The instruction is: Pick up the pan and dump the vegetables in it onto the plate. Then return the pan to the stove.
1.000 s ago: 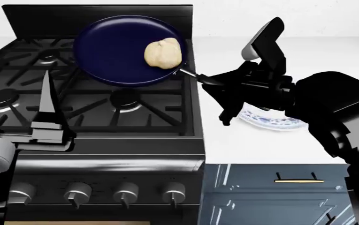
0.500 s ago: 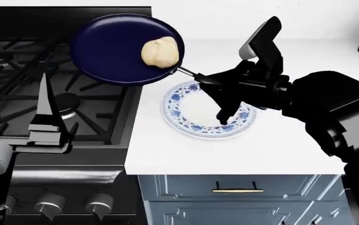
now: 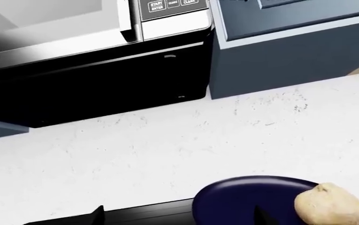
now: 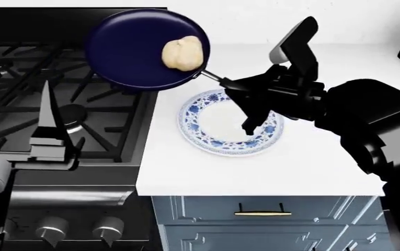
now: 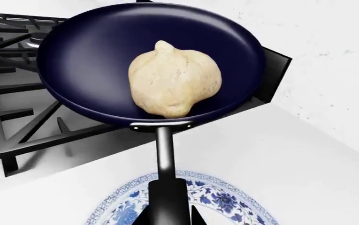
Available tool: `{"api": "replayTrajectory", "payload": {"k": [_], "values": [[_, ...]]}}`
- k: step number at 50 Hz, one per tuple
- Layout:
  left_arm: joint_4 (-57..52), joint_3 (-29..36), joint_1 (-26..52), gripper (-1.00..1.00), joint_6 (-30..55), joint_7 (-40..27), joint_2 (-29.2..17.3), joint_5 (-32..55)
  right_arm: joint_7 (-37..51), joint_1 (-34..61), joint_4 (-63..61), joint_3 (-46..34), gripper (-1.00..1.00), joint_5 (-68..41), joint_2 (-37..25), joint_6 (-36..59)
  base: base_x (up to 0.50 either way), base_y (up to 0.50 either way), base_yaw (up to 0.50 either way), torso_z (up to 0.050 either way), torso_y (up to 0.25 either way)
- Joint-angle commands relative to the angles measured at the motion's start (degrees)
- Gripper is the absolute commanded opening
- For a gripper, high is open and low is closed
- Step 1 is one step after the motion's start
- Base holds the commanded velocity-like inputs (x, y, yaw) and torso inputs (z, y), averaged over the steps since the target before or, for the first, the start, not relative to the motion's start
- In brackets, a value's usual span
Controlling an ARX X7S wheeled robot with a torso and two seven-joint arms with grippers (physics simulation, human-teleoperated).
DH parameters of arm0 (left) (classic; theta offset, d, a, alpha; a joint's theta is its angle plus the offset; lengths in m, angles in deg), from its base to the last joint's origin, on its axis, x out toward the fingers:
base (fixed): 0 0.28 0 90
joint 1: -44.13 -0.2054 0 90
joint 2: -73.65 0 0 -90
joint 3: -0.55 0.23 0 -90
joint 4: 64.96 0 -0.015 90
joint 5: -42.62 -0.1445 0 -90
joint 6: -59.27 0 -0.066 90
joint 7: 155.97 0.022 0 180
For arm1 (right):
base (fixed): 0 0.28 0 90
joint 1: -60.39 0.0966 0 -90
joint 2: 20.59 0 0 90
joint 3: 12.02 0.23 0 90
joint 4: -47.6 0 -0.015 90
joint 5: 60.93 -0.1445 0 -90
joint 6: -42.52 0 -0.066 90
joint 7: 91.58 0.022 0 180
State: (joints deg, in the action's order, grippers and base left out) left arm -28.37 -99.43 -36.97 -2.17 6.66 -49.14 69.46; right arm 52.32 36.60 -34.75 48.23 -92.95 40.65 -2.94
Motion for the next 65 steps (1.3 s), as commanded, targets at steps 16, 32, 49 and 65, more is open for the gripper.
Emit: {"api": "replayTrajectory", "payload": {"k": [16, 32, 49, 65], "values": [[0.5, -0.5, 0.5, 1.00, -0.6, -0.5, -0.8, 0.1, 1.4, 0.8, -2.1, 2.7, -1.00, 0.4, -2.5, -1.8, 0.00, 0.00, 0.00, 0.001, 0.001], [0.7, -0.3, 0.3, 1.00, -0.8, -0.8, -0.9, 0.3, 4.4, -2.4, -6.5, 5.5, -1.00, 0.2, -6.9, -1.9, 0.00, 0.00, 0.00, 0.001, 0.002], [1.2, 0.2, 0.3, 1.00, -1.6, -0.6, -1.0, 0.4, 6.8, -4.6, -11.5, 8.0, -1.00, -1.1, -11.2, 0.5, 0.00, 0.00, 0.00, 0.001, 0.001], [1.6, 0.3, -0.1, 1.00, -2.3, -0.7, -1.0, 0.3, 7.2, -5.4, -12.3, 6.7, -1.00, 1.1, -13.0, -0.6, 0.00, 0.00, 0.00, 0.000, 0.002]]}}
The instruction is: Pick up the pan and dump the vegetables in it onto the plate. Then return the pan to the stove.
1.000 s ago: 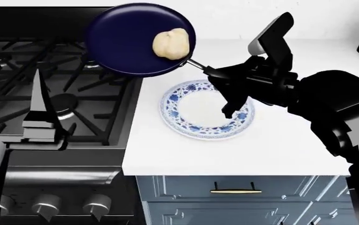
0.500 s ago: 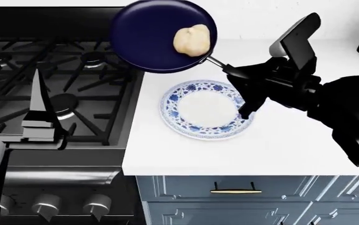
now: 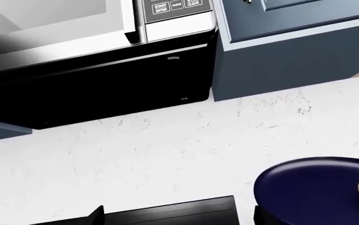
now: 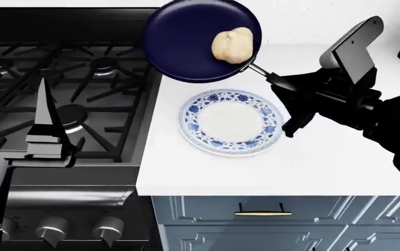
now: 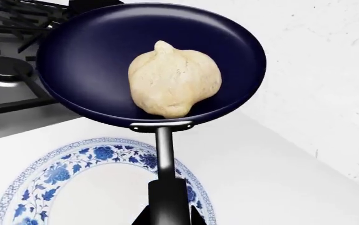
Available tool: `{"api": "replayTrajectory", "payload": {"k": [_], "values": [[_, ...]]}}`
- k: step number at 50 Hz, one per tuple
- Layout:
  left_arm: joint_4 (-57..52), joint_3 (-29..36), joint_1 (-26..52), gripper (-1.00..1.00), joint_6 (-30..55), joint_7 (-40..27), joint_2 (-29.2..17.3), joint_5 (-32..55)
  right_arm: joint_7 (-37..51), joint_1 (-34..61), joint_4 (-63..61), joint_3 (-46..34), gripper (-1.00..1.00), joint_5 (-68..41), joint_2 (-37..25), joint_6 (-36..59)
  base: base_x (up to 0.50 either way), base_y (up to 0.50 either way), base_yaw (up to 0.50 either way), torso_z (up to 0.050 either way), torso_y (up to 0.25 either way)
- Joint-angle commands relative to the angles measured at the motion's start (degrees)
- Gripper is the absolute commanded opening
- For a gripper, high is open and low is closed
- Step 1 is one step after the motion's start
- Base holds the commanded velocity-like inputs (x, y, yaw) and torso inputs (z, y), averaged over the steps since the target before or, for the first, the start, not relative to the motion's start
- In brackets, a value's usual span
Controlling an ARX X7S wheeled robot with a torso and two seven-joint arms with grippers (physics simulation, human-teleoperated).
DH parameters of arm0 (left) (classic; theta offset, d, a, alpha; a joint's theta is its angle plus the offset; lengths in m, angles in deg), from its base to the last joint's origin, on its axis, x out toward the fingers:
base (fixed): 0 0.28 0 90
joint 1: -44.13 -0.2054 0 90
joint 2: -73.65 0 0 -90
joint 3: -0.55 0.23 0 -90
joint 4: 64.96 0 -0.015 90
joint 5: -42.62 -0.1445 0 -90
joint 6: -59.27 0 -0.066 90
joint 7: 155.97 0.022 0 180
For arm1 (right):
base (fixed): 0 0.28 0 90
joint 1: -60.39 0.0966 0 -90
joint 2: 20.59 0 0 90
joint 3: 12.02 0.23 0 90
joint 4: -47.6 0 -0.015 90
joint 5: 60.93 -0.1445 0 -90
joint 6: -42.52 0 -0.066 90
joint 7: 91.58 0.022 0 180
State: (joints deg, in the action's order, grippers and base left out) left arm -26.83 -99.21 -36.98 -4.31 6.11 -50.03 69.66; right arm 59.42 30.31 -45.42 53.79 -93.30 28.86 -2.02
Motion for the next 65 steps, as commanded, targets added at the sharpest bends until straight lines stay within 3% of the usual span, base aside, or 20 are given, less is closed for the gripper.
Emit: {"api": "replayTrajectory", "payload": {"k": [1, 65], "values": [[0.0, 0.1, -0.1, 1.00, -0.2, -0.1, -0.2, 0.2, 0.1, 0.8, -1.7, 1.0, -1.00, 1.6, -1.4, -1.5, 0.00, 0.00, 0.00, 0.000, 0.000], [1.6, 1.4, -0.9, 1.00, -2.1, -0.4, -0.6, -0.6, 3.8, -3.5, 0.0, -2.5, -1.00, 11.7, -6.1, -11.0, 0.00, 0.00, 0.00, 0.001, 0.002]]}}
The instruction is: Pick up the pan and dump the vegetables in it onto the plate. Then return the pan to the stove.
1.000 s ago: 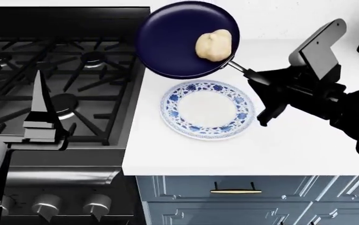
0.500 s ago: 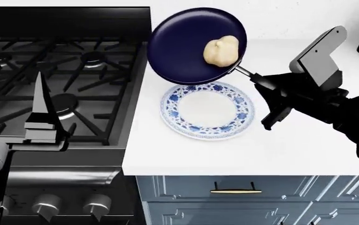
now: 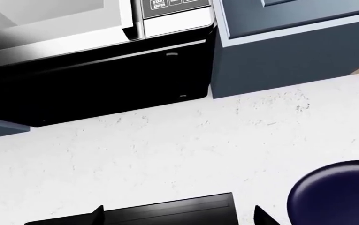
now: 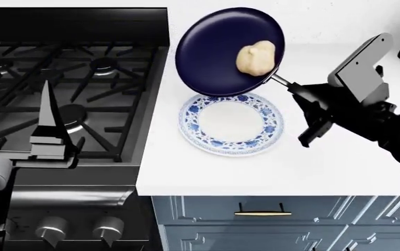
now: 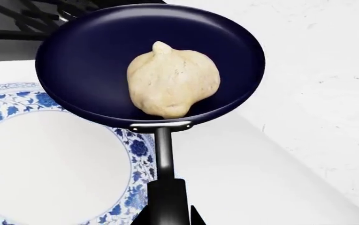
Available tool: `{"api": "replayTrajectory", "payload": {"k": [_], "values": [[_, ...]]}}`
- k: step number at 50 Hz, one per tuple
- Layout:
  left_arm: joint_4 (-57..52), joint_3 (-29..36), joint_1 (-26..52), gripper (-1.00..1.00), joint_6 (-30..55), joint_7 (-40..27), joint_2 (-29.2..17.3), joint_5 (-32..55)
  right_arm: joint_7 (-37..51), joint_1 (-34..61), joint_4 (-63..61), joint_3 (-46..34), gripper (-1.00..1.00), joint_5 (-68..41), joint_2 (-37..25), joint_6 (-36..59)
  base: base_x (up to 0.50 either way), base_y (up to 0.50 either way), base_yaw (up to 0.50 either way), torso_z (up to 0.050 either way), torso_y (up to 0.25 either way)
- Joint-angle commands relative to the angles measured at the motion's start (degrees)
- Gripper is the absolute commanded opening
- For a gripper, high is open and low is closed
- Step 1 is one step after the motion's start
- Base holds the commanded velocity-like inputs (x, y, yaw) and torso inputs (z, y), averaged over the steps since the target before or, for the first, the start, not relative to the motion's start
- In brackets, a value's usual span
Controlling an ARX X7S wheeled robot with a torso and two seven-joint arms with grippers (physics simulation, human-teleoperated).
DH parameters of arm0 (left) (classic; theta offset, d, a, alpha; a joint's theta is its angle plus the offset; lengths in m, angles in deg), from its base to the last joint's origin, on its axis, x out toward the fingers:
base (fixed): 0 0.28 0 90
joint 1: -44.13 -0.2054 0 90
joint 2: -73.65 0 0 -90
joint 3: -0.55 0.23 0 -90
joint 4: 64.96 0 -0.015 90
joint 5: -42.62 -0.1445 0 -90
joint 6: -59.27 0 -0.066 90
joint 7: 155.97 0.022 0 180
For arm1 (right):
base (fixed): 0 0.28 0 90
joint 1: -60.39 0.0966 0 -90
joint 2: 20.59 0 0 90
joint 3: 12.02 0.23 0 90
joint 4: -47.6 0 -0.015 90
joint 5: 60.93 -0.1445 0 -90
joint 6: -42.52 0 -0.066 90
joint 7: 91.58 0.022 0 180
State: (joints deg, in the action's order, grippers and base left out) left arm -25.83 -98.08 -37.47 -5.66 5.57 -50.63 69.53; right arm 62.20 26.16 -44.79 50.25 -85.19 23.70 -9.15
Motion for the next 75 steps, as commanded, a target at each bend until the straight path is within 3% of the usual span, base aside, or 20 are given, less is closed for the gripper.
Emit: {"api": "replayTrajectory", "payload": {"k": [1, 45, 64, 75], "values": [[0.4, 0.3, -0.4, 1.00, -0.6, 0.1, 0.0, -0.4, 1.0, 0.6, -0.7, 1.0, -1.00, 3.6, -1.0, -4.0, 0.00, 0.00, 0.00, 0.000, 0.000], [0.6, 0.8, -0.5, 1.00, -1.0, -0.6, -0.4, -0.1, 3.8, 0.7, 3.3, -2.5, -1.00, 13.0, -2.0, -13.3, 0.00, 0.00, 0.00, 0.000, 0.002], [0.5, 0.9, -0.5, 1.00, -0.8, -0.9, -0.7, 0.1, 3.7, 0.3, 4.1, -2.9, -1.00, 13.4, -2.2, -13.8, 0.00, 0.00, 0.00, 0.001, 0.002], [0.7, 1.4, -0.5, 1.00, -1.0, -1.0, -0.6, 0.0, 6.2, 0.7, 4.9, 0.7, -1.00, 10.5, -0.8, -12.6, 0.00, 0.00, 0.00, 0.000, 0.002]]}}
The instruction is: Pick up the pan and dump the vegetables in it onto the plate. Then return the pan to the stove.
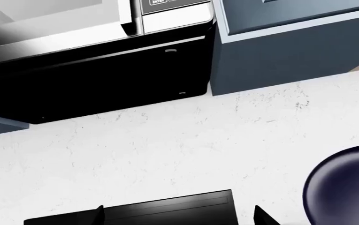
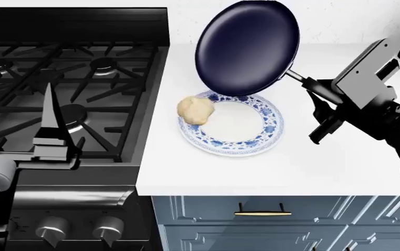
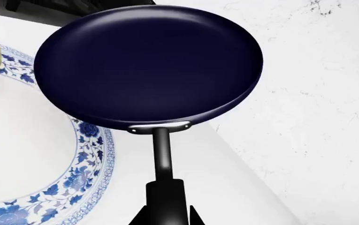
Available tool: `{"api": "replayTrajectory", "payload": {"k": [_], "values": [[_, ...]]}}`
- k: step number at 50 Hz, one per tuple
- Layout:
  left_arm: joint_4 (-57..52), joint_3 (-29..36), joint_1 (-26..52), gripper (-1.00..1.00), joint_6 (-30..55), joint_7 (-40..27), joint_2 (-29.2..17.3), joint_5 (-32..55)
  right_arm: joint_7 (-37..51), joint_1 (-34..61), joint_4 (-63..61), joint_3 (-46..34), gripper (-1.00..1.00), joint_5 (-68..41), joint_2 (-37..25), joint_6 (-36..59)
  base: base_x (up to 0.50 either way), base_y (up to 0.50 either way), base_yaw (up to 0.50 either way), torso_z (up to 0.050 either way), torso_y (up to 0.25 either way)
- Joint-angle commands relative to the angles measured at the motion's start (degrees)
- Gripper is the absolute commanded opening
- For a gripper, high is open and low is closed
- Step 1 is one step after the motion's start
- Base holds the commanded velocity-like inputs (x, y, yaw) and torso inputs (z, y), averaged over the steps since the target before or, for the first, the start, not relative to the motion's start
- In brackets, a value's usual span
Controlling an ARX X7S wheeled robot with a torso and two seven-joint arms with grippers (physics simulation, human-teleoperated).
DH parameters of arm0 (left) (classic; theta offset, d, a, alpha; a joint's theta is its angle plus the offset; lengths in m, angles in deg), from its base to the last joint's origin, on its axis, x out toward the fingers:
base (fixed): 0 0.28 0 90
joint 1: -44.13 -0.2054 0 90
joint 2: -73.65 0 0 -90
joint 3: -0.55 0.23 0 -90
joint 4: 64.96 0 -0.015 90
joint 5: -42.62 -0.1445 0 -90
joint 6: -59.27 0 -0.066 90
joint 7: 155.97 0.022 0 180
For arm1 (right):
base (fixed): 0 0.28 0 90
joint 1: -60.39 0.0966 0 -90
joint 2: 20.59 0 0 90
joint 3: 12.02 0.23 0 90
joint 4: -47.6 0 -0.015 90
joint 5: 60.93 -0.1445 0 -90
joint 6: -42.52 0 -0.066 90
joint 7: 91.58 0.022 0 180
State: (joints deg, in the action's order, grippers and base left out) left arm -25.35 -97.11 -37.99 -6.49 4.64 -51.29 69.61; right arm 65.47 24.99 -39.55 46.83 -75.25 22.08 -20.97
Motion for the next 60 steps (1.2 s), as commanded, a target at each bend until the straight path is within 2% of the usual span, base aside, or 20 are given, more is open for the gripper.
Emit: {"api": "replayTrajectory", "payload": {"k": [1, 11, 34, 60], "values": [[0.2, 0.5, 0.1, 1.00, -0.2, -0.1, 0.0, -0.1, 3.1, 1.9, -0.2, 4.5, -1.00, 0.3, 0.9, -0.6, 0.00, 0.00, 0.00, 0.000, 0.000], [0.5, 0.8, -0.3, 1.00, -0.6, -0.2, 0.2, -0.3, 4.1, 2.4, 0.4, 6.4, -1.00, -1.4, 1.9, -0.4, 0.00, 0.00, 0.00, 0.001, 0.002], [0.0, -0.2, -0.9, 1.00, -0.7, -0.9, -0.3, -0.1, -1.8, 5.2, -4.7, 9.4, -1.00, -12.9, 6.2, 3.3, 0.00, 0.00, 0.00, 0.000, 0.002], [0.4, -1.9, -3.8, 1.00, -3.4, -0.9, 0.0, -0.6, -7.7, 10.5, 1.4, 3.7, -1.00, -13.8, 16.0, 1.6, 0.00, 0.00, 0.00, 0.000, 0.002]]}}
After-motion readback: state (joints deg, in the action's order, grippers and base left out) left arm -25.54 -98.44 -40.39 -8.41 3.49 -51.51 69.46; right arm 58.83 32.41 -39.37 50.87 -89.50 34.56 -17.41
